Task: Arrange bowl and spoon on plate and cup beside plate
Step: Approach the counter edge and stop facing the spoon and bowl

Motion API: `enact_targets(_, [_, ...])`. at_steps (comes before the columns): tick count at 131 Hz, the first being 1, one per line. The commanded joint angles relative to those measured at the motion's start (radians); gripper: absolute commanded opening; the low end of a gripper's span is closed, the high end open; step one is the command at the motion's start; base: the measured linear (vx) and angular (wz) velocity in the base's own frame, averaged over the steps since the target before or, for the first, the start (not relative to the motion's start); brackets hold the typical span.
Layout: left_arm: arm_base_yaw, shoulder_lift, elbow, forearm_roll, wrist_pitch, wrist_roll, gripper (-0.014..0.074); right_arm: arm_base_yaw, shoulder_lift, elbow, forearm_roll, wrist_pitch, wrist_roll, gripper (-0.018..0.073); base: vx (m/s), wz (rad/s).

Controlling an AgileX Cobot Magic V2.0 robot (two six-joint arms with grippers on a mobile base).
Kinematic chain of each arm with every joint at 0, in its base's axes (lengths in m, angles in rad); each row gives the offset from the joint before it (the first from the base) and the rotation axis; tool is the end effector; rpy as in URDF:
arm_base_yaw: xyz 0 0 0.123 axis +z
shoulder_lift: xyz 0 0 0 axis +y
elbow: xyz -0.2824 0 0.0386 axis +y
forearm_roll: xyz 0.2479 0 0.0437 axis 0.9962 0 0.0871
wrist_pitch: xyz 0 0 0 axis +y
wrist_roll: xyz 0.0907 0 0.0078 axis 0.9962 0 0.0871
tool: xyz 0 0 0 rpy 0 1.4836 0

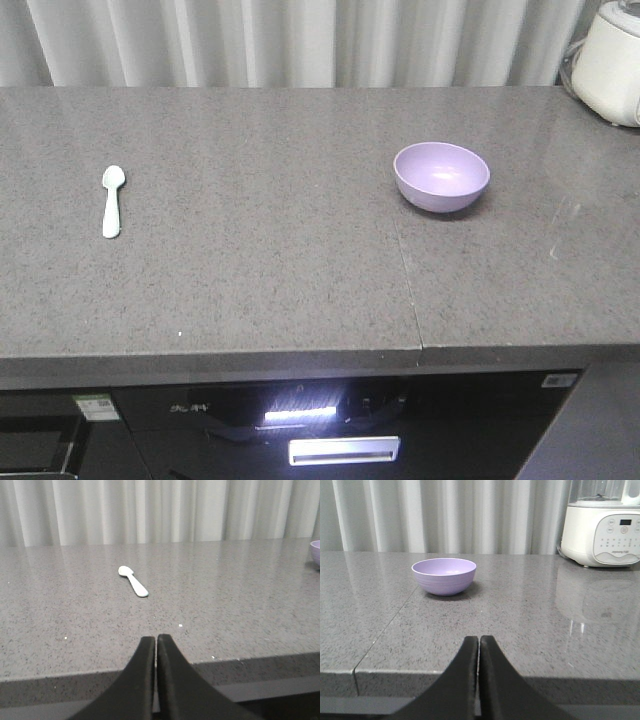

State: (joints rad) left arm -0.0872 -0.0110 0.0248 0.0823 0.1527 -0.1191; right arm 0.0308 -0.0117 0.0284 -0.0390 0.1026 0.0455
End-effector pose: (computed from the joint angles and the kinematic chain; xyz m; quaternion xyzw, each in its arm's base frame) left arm 0.0563 -0.0038 0.1915 0.0139 0.7343 -0.0378 0.6777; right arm 0.0567 0.0014 0.1948 -0.0073 0.7183 0.0116 0.6956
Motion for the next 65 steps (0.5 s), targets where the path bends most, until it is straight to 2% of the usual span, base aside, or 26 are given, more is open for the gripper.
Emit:
enact_targets(1, [-0.007, -0.016, 0.010, -0.007, -0.073, -0.009, -0.0006, 0.000, -0.003, 0.007, -0.004, -0.078, -0.009, -0.0004, 0.17, 0.05])
enact_targets(65, [-0.007, -0.016, 0.010, -0.007, -0.073, -0.009, -0.0006, 0.000, -0.003, 0.007, -0.004, -0.078, -0.009, -0.0004, 0.12, 0.03])
